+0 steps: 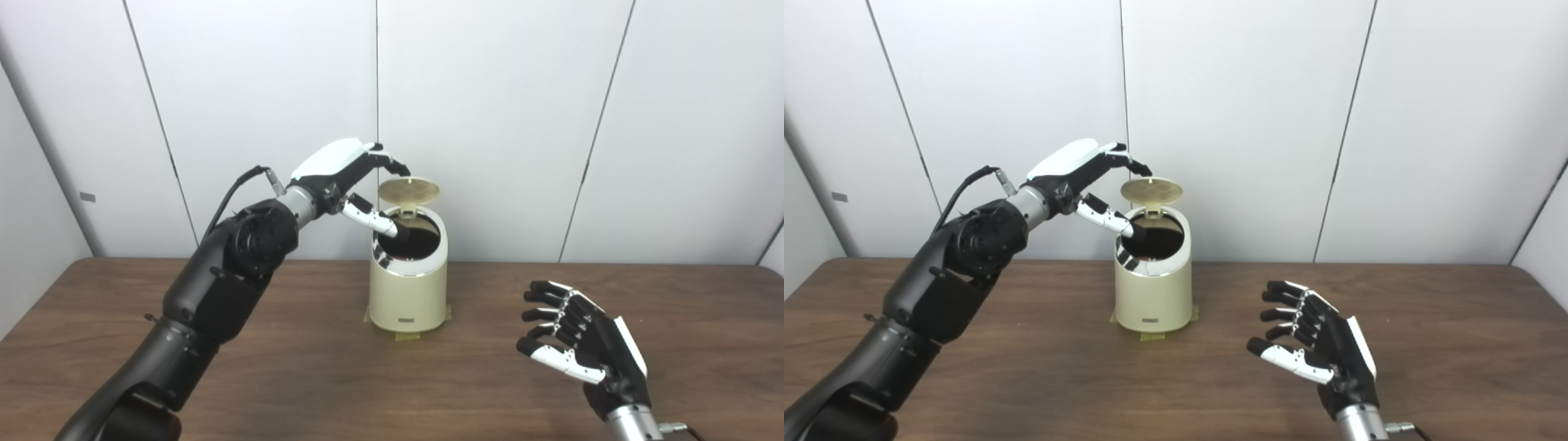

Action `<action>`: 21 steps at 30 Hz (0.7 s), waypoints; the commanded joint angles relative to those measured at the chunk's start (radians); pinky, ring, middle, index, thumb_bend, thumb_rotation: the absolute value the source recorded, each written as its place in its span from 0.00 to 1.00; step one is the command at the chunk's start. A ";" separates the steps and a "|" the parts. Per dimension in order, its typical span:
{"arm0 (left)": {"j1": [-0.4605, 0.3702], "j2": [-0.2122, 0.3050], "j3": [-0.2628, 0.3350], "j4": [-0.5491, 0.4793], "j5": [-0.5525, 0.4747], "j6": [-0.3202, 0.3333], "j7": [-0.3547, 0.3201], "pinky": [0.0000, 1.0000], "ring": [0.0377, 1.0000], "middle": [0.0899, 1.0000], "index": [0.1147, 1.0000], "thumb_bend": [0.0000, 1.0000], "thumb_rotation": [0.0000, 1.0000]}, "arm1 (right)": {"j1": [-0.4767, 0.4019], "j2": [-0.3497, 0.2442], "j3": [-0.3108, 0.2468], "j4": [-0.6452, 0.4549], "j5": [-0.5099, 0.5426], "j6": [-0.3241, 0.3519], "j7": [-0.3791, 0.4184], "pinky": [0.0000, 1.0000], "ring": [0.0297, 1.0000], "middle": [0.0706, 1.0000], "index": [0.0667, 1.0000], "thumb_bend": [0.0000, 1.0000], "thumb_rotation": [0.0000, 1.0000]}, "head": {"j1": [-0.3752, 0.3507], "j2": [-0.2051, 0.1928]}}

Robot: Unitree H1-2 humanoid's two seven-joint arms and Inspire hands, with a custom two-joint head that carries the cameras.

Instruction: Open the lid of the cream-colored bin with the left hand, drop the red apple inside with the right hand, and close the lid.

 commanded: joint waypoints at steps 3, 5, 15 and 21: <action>-0.029 0.022 0.011 -0.032 -0.011 -0.012 -0.023 1.00 0.97 0.84 0.77 0.98 0.34 | -0.037 -0.005 -0.007 -0.029 0.005 -0.017 -0.005 0.46 0.59 0.67 0.65 0.74 0.22 | 0.001 0.003; -0.021 0.025 0.010 -0.041 -0.011 -0.009 -0.041 1.00 0.95 0.86 0.79 0.98 0.36 | -0.039 -0.007 -0.006 -0.023 -0.003 -0.021 -0.007 0.46 0.58 0.67 0.65 0.74 0.22 | 0.000 0.003; 0.008 0.034 0.014 -0.083 -0.008 -0.028 -0.074 1.00 0.99 0.85 0.81 0.97 0.36 | -0.040 -0.001 -0.001 -0.021 -0.012 -0.021 -0.012 0.46 0.58 0.67 0.65 0.74 0.23 | -0.003 0.009; 0.024 0.044 0.012 -0.111 -0.005 -0.046 -0.080 1.00 0.99 0.83 0.80 0.96 0.37 | -0.040 0.000 0.001 -0.021 -0.010 -0.019 -0.010 0.45 0.58 0.67 0.65 0.72 0.21 | -0.005 0.015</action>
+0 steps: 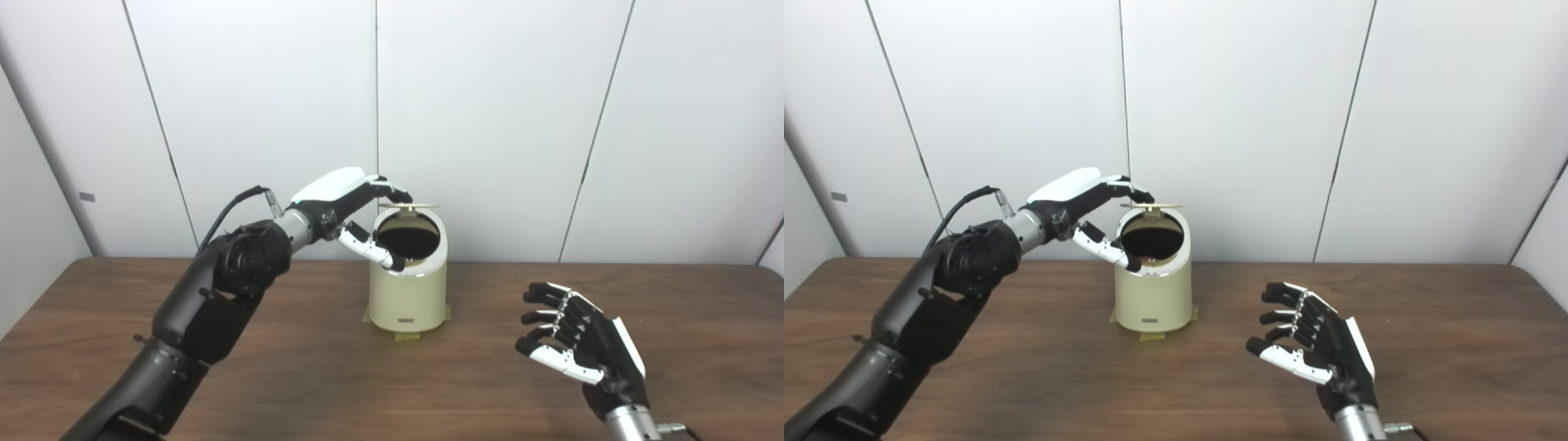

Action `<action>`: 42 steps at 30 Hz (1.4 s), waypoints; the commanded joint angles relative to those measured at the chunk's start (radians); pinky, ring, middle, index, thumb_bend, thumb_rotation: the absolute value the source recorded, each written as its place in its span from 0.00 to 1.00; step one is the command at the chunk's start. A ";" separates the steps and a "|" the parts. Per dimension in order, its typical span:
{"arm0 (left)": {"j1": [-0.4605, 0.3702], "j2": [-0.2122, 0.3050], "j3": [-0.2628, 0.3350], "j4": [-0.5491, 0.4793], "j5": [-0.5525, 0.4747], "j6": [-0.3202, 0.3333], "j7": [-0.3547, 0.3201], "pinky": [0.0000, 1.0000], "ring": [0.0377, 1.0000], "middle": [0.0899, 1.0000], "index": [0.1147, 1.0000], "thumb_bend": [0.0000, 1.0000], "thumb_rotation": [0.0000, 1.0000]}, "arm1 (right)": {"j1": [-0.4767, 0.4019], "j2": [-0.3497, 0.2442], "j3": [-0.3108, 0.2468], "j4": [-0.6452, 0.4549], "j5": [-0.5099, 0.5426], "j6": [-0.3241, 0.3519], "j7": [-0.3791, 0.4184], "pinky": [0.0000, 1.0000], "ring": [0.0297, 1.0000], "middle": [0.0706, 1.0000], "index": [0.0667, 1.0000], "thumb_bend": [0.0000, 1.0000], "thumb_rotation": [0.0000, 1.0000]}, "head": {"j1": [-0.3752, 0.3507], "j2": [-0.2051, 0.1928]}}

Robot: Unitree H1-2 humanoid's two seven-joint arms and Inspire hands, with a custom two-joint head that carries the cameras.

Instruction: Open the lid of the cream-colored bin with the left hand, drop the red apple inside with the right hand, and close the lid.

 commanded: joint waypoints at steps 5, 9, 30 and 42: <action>-0.029 0.027 0.009 -0.060 0.002 -0.027 -0.007 1.00 1.00 0.83 0.79 0.97 0.38 | -0.037 0.001 0.003 -0.038 -0.004 -0.013 -0.005 0.45 0.57 0.67 0.66 0.69 0.18 | -0.001 0.010; -0.017 0.029 0.006 -0.076 0.009 -0.028 -0.012 1.00 0.99 0.82 0.79 0.97 0.37 | -0.037 0.004 0.005 -0.045 -0.008 -0.005 -0.008 0.45 0.57 0.67 0.65 0.70 0.19 | -0.003 0.015; 0.019 0.050 -0.083 -0.101 0.223 -0.113 0.014 1.00 0.97 0.77 0.76 0.99 0.37 | -0.035 0.010 0.005 -0.069 -0.008 0.013 -0.009 0.44 0.56 0.66 0.66 0.69 0.17 | -0.011 0.039; 0.044 0.055 -0.192 -0.079 0.429 -0.178 0.022 1.00 0.97 0.80 0.77 0.98 0.37 | -0.033 0.012 0.009 -0.100 -0.018 0.047 -0.016 0.43 0.55 0.66 0.65 0.70 0.20 | -0.016 0.055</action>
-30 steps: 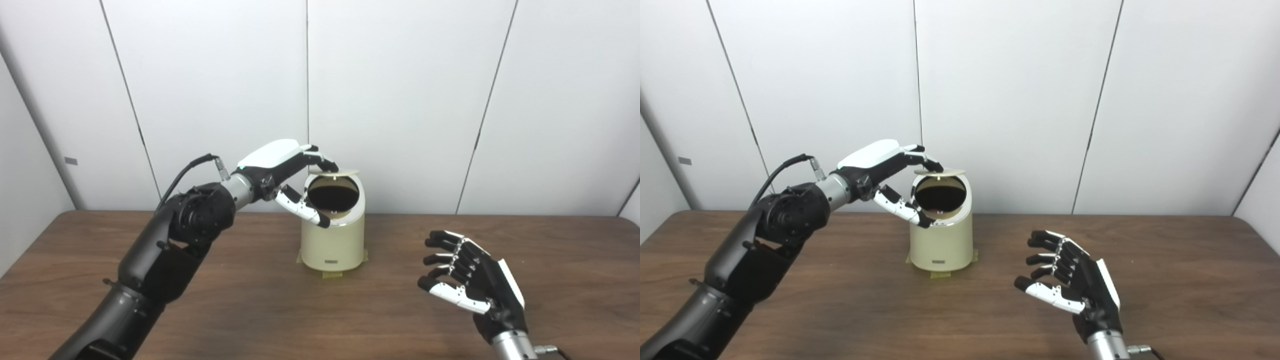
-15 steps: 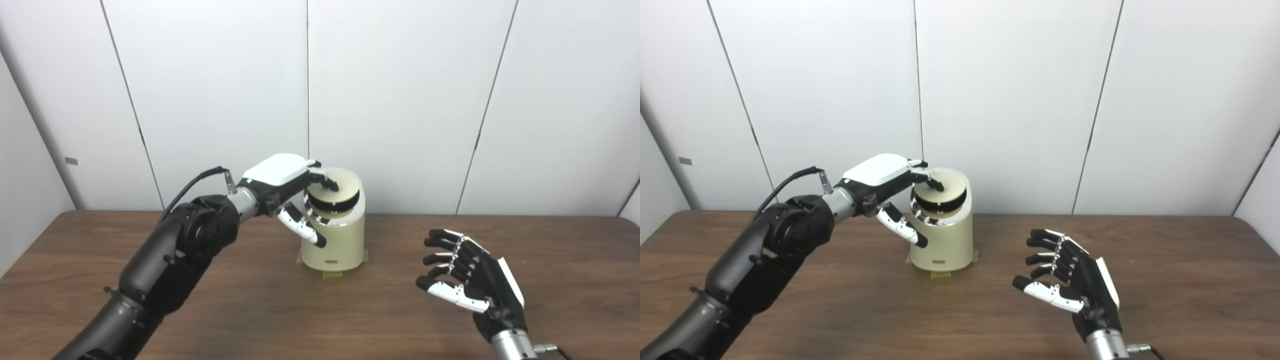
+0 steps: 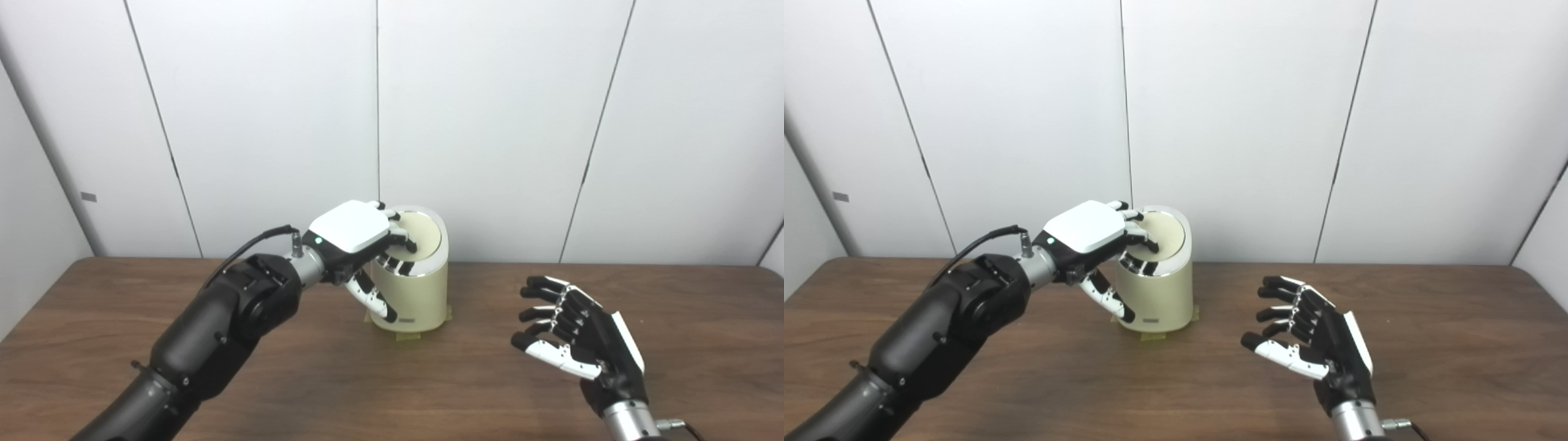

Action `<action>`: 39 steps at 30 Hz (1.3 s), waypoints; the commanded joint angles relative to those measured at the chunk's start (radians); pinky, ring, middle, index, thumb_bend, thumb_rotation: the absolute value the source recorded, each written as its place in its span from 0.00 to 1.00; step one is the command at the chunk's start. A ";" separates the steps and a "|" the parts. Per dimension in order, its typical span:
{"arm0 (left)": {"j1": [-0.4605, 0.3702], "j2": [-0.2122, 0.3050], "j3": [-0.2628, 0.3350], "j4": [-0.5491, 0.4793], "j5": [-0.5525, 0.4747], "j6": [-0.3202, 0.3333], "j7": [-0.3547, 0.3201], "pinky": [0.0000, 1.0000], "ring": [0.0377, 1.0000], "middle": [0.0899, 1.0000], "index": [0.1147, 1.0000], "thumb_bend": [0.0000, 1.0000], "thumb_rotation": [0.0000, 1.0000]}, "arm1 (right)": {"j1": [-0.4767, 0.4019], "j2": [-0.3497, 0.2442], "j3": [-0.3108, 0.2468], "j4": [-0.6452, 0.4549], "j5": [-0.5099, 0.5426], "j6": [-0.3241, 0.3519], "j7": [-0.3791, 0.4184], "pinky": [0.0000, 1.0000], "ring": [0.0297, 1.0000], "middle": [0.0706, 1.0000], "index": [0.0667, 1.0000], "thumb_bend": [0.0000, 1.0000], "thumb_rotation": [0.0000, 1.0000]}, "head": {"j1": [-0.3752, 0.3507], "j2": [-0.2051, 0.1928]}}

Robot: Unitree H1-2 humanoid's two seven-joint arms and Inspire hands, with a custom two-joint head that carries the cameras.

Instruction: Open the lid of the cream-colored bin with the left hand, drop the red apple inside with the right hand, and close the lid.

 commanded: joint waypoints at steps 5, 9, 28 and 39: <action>-0.020 0.012 -0.058 -0.007 0.088 0.003 -0.076 1.00 0.98 0.77 0.74 1.00 0.37 | -0.035 0.001 -0.002 -0.041 -0.002 -0.002 -0.007 0.43 0.55 0.66 0.65 0.70 0.20 | -0.001 0.002; -0.020 0.013 -0.067 -0.018 0.096 0.007 -0.103 1.00 0.96 0.73 0.72 1.00 0.40 | -0.036 0.001 -0.004 -0.041 0.004 -0.002 -0.006 0.43 0.55 0.66 0.65 0.70 0.19 | -0.003 0.006; 0.163 -0.142 0.302 -0.063 -0.210 0.045 0.264 0.97 0.93 0.89 0.89 0.84 0.31 | -0.037 0.000 -0.011 -0.023 0.018 -0.004 -0.003 0.43 0.55 0.64 0.65 0.70 0.17 | 0.006 0.003; 0.491 -0.317 0.532 -0.177 -0.811 0.183 0.193 0.67 0.77 0.81 0.87 0.85 0.35 | -0.044 -0.028 0.007 -0.023 -0.009 0.020 0.010 0.46 0.58 0.66 0.67 0.71 0.19 | -0.002 0.002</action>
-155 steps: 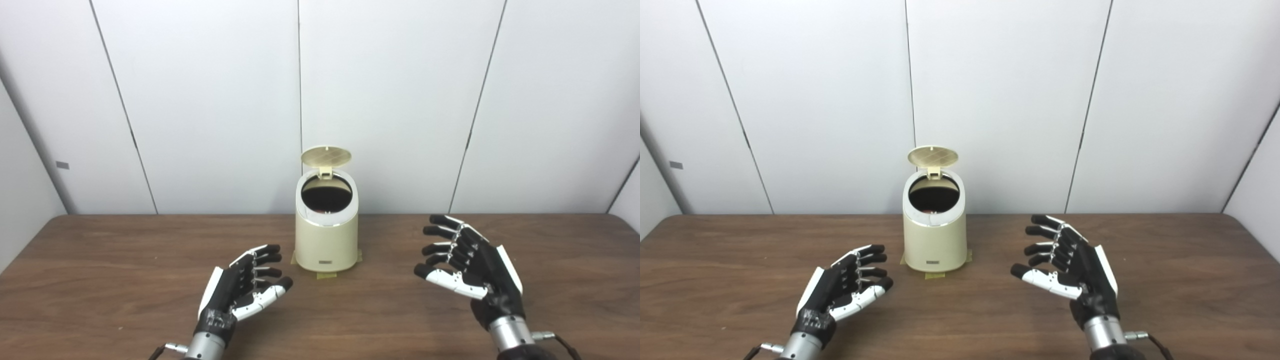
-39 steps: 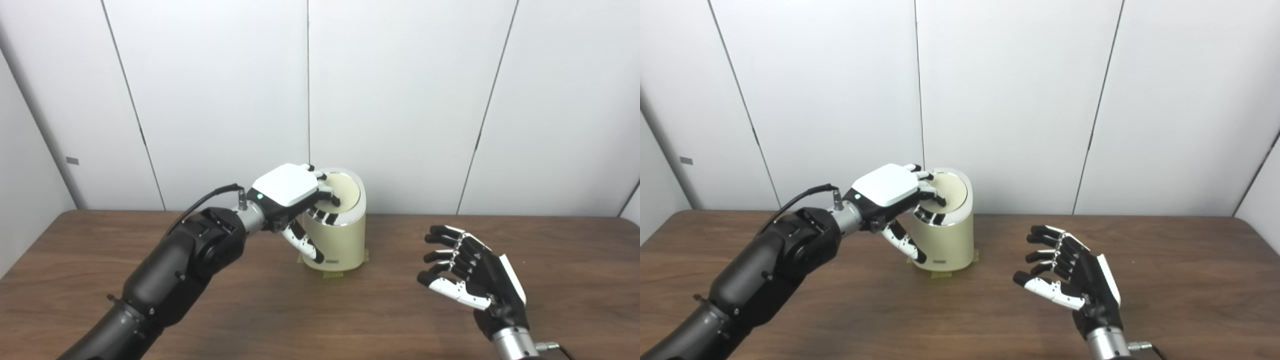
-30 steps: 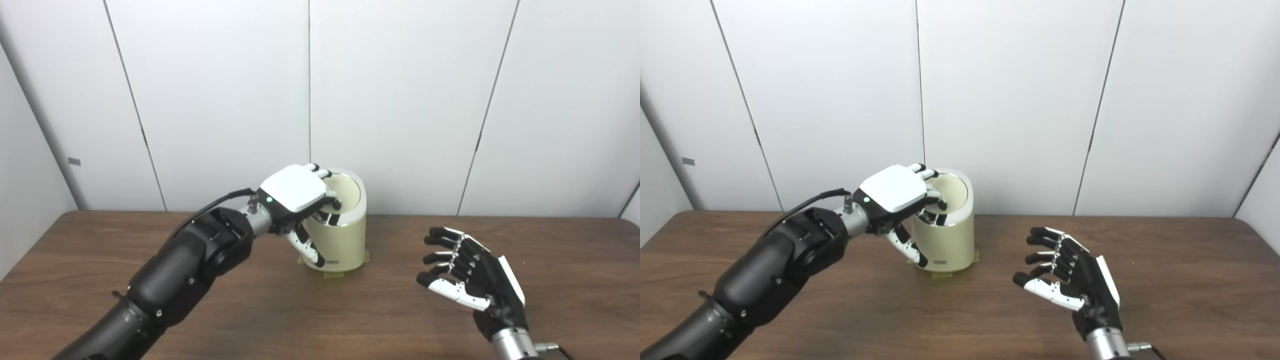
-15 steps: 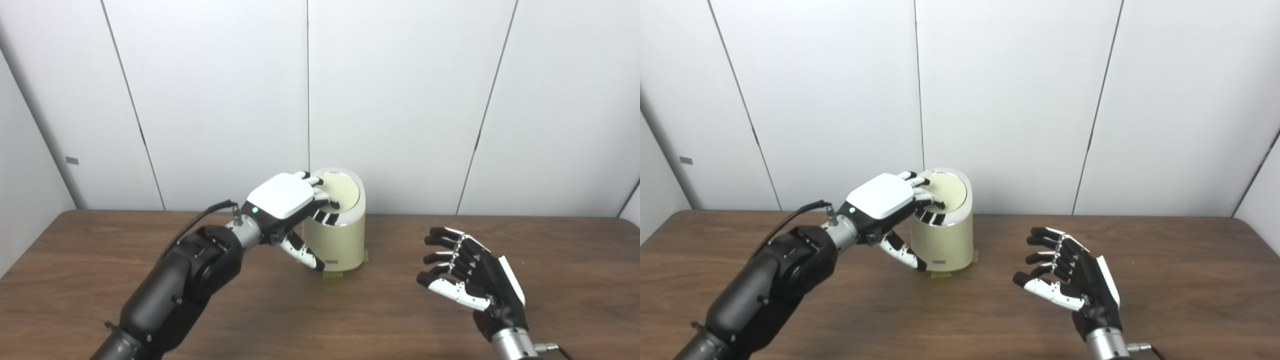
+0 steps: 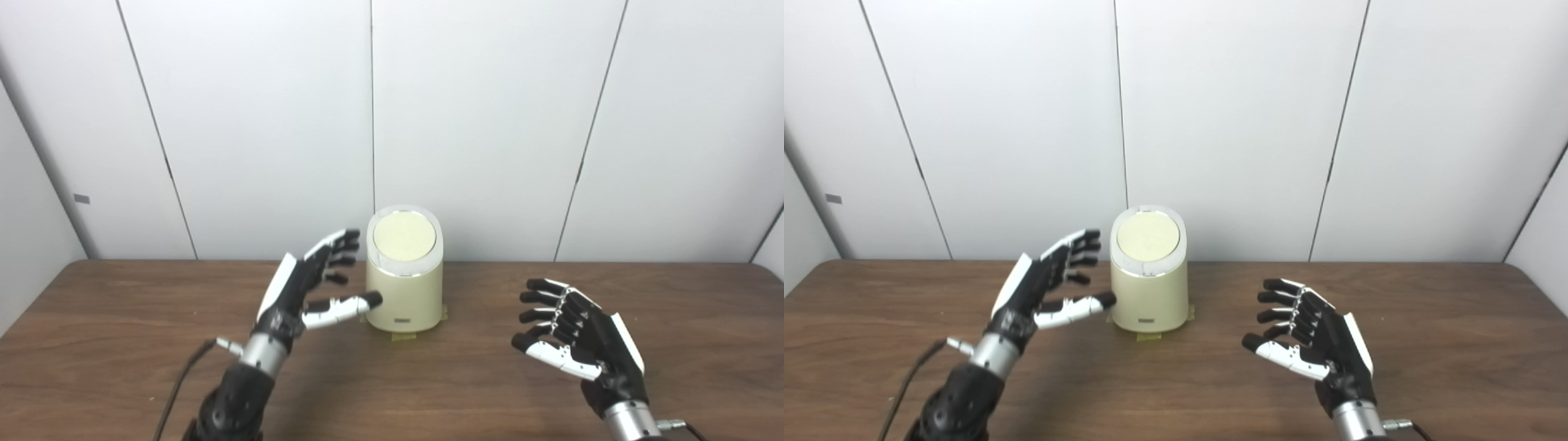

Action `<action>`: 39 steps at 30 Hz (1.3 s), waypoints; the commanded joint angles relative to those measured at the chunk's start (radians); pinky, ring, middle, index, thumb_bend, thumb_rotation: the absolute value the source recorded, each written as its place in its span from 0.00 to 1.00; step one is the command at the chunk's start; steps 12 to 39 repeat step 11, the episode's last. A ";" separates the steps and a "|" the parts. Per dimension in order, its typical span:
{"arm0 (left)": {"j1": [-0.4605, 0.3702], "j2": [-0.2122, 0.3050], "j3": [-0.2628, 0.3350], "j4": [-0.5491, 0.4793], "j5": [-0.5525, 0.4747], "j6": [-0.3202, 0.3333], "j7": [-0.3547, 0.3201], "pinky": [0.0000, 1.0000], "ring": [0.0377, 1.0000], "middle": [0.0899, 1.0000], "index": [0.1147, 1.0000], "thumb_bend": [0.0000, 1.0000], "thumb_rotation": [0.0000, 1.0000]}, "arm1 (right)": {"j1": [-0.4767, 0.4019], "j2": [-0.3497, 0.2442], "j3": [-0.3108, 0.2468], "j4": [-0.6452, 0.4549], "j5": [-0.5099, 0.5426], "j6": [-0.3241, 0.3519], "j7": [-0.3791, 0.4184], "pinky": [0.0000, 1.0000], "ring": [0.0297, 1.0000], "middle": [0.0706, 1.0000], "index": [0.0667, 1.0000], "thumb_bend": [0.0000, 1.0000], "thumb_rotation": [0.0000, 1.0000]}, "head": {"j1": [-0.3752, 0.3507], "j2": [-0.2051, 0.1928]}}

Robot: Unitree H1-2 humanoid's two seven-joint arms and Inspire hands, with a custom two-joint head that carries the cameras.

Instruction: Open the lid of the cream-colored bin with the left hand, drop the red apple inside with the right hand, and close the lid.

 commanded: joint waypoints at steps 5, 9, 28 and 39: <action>0.029 0.043 0.022 -0.046 -0.139 -0.030 -0.034 0.66 0.71 0.76 0.85 0.85 0.36 | -0.043 -0.007 0.009 -0.037 -0.032 0.040 -0.007 0.48 0.62 0.69 0.67 0.71 0.17 | 0.000 0.006; 0.052 0.045 0.024 -0.069 -0.177 -0.020 -0.026 0.64 0.72 0.76 0.83 0.82 0.33 | -0.039 -0.012 0.017 -0.030 -0.053 0.019 -0.006 0.50 0.65 0.71 0.68 0.73 0.20 | -0.007 0.007; 0.060 0.045 0.022 -0.082 -0.170 -0.014 -0.012 0.63 0.71 0.75 0.83 0.81 0.31 | -0.035 -0.009 0.016 -0.031 -0.050 0.006 -0.003 0.50 0.64 0.71 0.69 0.73 0.20 | -0.005 0.008; 0.060 0.045 0.022 -0.082 -0.170 -0.014 -0.012 0.63 0.71 0.75 0.83 0.81 0.31 | -0.035 -0.009 0.016 -0.031 -0.050 0.006 -0.003 0.50 0.64 0.71 0.69 0.73 0.20 | -0.005 0.008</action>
